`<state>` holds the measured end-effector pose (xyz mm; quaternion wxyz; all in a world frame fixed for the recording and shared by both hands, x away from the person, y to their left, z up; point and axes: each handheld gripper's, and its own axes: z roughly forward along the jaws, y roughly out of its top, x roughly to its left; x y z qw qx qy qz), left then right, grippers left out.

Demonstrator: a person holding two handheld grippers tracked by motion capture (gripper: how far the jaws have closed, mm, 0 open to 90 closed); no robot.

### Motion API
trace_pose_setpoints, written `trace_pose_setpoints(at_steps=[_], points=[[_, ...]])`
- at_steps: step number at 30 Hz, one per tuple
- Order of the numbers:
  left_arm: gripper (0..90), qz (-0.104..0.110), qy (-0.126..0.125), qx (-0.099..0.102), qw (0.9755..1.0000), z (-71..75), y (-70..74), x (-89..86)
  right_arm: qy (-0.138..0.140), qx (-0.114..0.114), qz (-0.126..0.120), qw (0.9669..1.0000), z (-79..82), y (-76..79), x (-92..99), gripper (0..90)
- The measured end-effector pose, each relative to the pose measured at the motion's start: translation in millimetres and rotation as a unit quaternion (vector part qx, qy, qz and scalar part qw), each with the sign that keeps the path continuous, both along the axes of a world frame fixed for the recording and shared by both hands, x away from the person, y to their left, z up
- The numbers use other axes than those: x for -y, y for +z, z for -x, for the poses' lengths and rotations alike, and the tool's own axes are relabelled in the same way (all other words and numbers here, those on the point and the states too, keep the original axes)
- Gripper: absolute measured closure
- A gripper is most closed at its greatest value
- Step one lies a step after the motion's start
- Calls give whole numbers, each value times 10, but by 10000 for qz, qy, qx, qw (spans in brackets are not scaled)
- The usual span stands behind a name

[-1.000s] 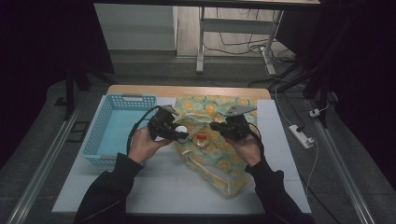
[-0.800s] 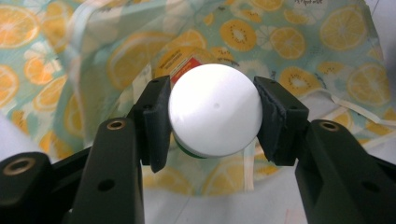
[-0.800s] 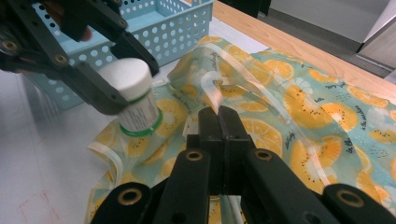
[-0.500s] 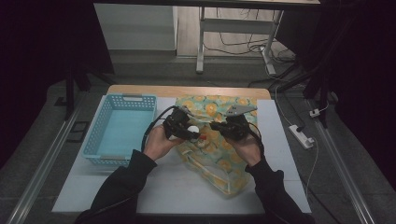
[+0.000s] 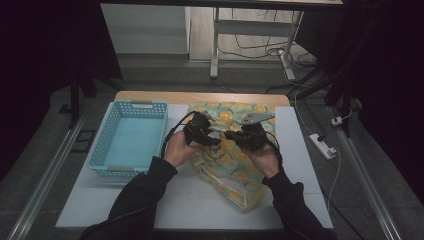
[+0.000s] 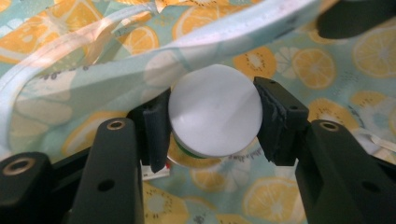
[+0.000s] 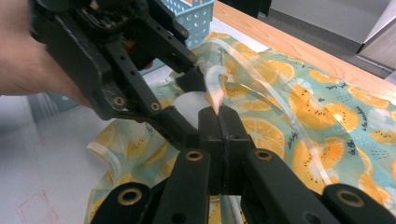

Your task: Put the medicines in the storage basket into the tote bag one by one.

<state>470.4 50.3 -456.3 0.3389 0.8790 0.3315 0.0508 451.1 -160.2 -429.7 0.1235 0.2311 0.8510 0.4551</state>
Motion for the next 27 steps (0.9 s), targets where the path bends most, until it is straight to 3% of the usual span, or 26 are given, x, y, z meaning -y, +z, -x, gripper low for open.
trace_pose_setpoints(at_steps=[27], points=[[498, -16, 172, 61, 9998, -200, -193, 114, -17, -24, 46, 10000, -18, -21, 12, 898]])
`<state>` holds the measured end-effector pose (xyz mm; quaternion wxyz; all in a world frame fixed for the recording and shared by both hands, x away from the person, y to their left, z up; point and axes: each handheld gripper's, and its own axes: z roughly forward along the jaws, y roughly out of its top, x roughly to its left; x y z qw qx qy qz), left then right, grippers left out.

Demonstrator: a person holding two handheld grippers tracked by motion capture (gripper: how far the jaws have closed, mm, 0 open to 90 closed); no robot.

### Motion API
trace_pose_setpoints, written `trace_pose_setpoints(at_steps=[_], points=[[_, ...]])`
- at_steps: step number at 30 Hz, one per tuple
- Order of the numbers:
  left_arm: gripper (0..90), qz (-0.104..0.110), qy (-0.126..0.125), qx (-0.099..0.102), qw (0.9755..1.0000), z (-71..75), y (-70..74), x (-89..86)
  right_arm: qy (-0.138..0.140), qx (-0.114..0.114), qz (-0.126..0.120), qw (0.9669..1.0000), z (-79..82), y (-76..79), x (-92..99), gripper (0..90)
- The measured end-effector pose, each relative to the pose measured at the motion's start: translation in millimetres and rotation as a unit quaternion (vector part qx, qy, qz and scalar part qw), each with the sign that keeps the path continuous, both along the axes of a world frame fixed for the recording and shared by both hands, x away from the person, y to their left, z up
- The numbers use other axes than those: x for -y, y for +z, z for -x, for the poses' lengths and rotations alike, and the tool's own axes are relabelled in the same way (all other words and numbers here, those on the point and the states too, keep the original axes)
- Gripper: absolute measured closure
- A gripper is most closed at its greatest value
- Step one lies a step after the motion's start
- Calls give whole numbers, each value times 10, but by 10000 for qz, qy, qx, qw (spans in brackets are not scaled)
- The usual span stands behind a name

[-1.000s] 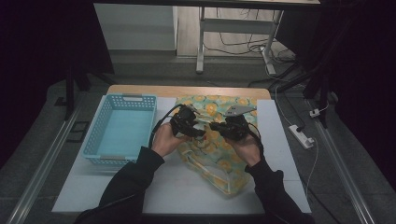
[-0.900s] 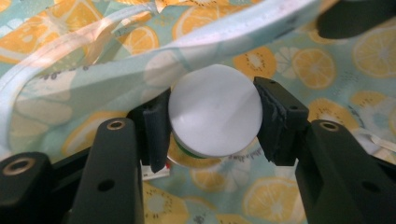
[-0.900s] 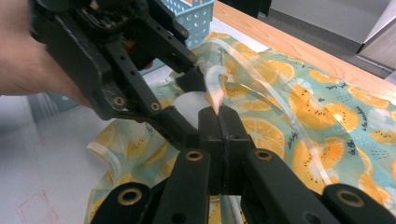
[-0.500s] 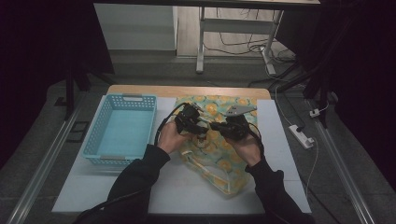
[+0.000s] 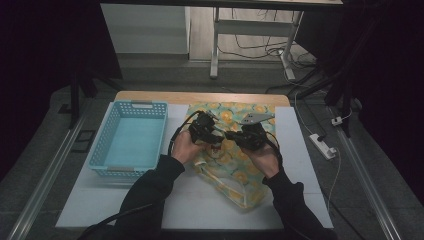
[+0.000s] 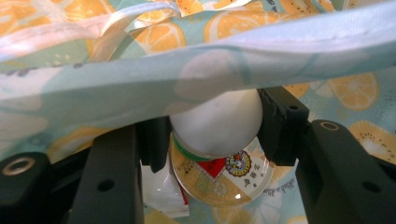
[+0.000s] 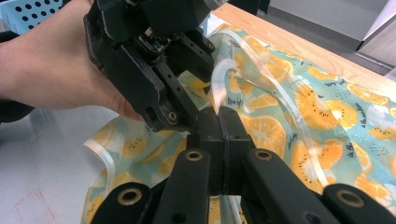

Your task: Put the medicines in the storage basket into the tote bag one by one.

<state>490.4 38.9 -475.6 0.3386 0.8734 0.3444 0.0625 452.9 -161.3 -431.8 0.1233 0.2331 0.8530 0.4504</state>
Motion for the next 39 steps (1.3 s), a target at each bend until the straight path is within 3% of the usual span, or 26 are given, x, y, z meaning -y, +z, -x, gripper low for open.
trace_pose_setpoints(at_steps=[9, 15, 22, 28, 39], points=[[478, 12, -55, 2, 10000, 17, -11, 33, 16, 4, 13, 10000, 2, -2, -7, 898], [334, 171, -102, -33, 9998, 32, 12, 3, 5, 20, -4, 10000, -5, 1, 3, 898], [222, 218, -208, -49, 9995, 164, 92, -48, 13, 28, -4, 10000, 3, 9, 8, 897], [147, 448, -301, -119, 9985, 302, 127, -136, 40, 23, 11, 10000, 8, 3, -5, 897], [0, 686, -579, 43, 9960, 552, 177, -287, 50, 17, 25, 10000, 19, 1, -9, 897]])
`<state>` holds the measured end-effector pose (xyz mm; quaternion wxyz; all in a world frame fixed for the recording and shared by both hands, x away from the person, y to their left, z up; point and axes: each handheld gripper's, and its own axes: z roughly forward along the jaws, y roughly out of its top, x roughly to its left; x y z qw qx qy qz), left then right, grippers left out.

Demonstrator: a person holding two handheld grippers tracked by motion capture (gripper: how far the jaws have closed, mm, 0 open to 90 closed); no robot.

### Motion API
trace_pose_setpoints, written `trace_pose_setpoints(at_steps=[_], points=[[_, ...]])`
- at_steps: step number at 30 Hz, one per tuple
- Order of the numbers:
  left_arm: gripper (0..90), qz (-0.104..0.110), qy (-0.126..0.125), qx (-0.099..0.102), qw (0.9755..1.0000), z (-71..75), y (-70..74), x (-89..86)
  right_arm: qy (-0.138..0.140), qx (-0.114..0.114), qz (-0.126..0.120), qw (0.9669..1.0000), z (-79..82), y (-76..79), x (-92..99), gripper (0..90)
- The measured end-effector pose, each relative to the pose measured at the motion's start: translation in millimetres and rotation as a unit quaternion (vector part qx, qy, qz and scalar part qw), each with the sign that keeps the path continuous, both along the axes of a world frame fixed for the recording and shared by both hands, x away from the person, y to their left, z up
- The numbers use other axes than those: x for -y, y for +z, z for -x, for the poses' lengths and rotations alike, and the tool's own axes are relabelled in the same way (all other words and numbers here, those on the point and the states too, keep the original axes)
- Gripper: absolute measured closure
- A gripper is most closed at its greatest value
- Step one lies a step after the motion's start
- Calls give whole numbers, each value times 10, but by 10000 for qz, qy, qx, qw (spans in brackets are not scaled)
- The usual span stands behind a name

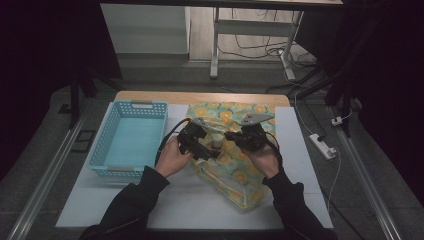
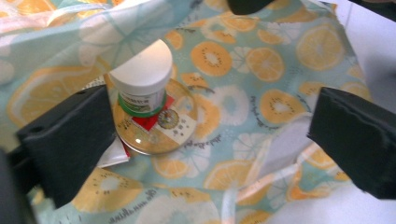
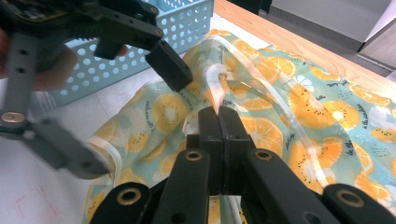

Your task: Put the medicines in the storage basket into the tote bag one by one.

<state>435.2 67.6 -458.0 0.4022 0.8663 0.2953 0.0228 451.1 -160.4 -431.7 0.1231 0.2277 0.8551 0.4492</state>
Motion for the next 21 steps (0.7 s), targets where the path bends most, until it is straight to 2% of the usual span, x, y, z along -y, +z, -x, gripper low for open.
trace_pose_setpoints(at_steps=[4, 10, 14, 21], points=[[0, 12, -141, -24, 9999, 62, -28, -28, 7, 18, -9, 10000, 7, 3, 0, 897], [0, 61, -199, -102, 9997, 149, -84, -52, 42, 31, 6, 10000, 17, 8, -2, 897], [0, -67, -188, -65, 9998, 200, -128, -61, 63, 24, 12, 10000, 24, 3, -8, 897], [0, 3, -251, -9, 9997, 257, -208, -79, 79, 8, 1, 10000, 23, -1, -6, 897]])
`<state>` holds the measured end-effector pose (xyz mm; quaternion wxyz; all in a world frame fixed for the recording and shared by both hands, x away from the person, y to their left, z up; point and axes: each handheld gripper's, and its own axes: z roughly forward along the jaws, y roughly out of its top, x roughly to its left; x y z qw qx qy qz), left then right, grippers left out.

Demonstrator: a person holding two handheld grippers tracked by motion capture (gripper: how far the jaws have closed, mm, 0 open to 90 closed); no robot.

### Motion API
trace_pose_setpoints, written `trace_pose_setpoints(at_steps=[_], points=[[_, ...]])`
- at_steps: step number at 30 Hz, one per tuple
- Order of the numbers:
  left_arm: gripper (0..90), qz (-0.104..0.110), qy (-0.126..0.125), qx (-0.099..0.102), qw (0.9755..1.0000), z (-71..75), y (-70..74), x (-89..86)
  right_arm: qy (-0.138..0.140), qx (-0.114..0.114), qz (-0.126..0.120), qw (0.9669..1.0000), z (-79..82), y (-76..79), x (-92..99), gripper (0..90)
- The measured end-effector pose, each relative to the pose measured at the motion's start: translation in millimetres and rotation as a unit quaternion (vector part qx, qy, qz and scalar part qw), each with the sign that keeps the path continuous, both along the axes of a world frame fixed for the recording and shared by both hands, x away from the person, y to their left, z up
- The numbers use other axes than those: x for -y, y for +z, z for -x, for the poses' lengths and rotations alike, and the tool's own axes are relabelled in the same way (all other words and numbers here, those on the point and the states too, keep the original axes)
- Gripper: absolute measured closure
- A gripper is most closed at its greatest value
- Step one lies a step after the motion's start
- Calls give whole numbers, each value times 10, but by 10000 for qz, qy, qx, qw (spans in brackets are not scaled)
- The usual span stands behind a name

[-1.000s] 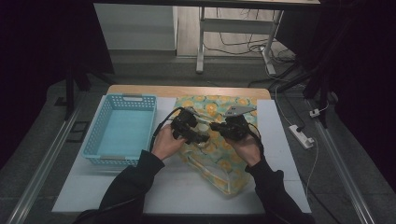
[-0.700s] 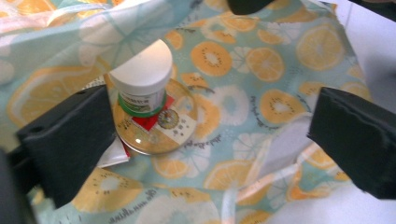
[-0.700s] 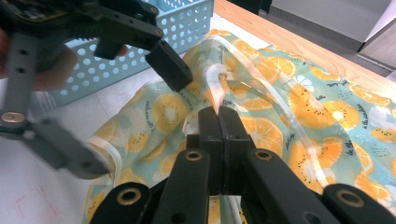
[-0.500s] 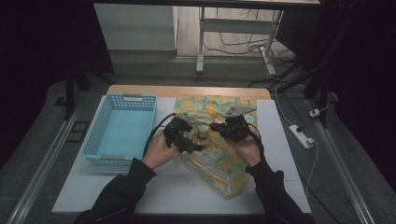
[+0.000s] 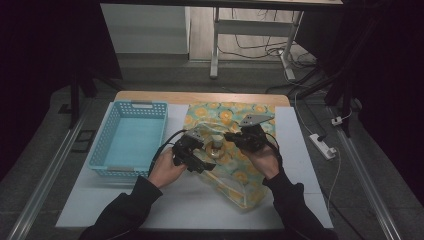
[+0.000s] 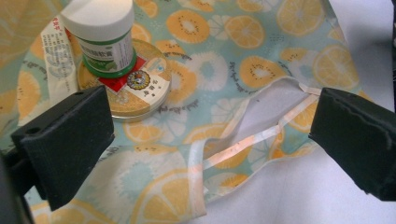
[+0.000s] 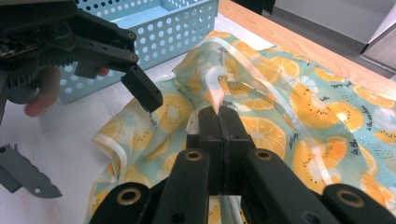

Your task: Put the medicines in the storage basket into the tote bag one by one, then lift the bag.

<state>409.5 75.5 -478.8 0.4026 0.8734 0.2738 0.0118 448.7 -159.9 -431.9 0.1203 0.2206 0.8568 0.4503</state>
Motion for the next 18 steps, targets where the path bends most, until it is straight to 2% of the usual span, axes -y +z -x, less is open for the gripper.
trace_pose_setpoints(at_steps=[5, 9, 16, 18], points=[[0, -139, -24, 35, 9999, 29, -45, 18, 3, -3, 10, 10000, 2, -3, -3, 896], [0, -502, -20, 88, 9987, 15, -108, 57, 9, 16, 37, 10000, 11, 2, -7, 896], [11, -854, 51, -108, 9963, -35, -237, 74, 11, 1, 54, 10000, 5, -4, -16, 896], [13, -868, 12, -168, 9961, -48, -272, 86, 17, -6, 72, 10000, 6, -9, -20, 896]])
